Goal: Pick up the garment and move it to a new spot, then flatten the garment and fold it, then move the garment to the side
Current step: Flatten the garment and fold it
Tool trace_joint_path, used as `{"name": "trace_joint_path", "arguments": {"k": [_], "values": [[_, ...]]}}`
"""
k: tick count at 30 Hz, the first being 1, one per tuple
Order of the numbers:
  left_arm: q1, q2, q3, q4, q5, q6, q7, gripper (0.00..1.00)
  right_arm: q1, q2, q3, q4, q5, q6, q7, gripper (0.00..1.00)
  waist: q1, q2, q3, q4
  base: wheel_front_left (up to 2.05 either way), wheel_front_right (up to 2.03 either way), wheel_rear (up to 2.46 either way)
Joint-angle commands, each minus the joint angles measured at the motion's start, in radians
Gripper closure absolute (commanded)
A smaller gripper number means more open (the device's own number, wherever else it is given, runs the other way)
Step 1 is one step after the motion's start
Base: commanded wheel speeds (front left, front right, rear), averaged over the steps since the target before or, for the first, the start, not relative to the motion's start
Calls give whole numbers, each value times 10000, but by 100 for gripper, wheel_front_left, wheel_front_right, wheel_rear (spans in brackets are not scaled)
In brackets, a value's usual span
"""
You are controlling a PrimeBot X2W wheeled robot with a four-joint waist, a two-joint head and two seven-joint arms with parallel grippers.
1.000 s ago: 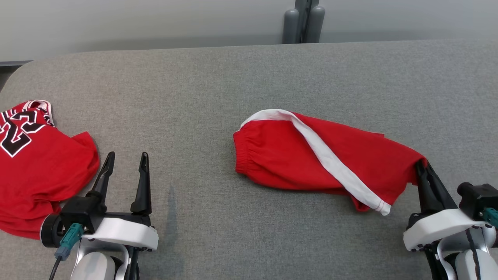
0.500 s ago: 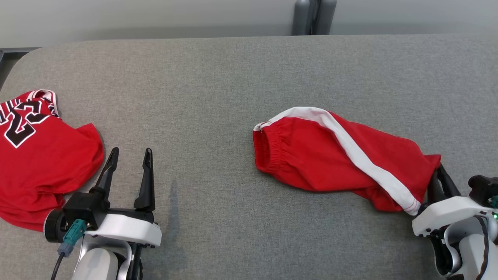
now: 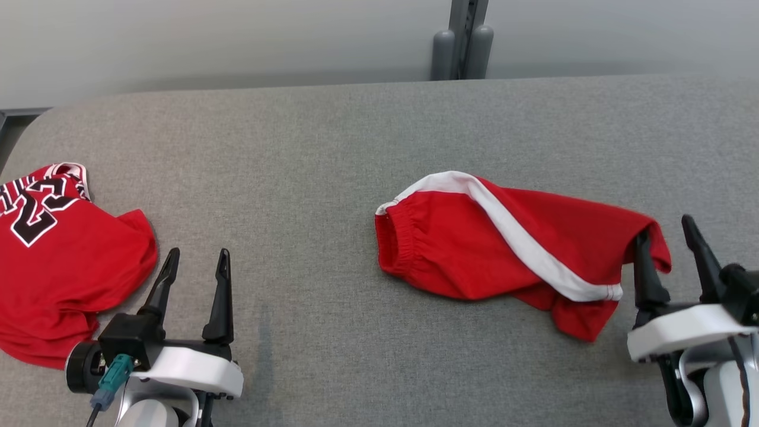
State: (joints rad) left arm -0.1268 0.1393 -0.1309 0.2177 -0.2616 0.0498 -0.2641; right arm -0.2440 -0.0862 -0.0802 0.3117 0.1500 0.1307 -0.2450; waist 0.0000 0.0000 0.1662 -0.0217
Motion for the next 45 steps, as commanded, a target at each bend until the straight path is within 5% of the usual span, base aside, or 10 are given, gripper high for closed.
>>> {"name": "trace_joint_path", "arguments": {"k": [1, 26, 45], "values": [[147, 60, -3, 7, 64, 36, -1, 0, 413, 39, -43, -332, -139, 1, 330, 0, 0, 0, -191, -70, 0, 0, 0], [905, 224, -281, -353, -65, 204, 333, 0, 2765, 339, -131, -2759, -13, 1, 1749, 0, 0, 0, -1081, -361, 0, 0, 0], [-2556, -646, -2401, 1167, -410, -1128, 2796, 0, 1860, 334, 516, -2707, 242, 1, 1481, 0, 0, 0, 102, -1145, 0, 0, 0]]}}
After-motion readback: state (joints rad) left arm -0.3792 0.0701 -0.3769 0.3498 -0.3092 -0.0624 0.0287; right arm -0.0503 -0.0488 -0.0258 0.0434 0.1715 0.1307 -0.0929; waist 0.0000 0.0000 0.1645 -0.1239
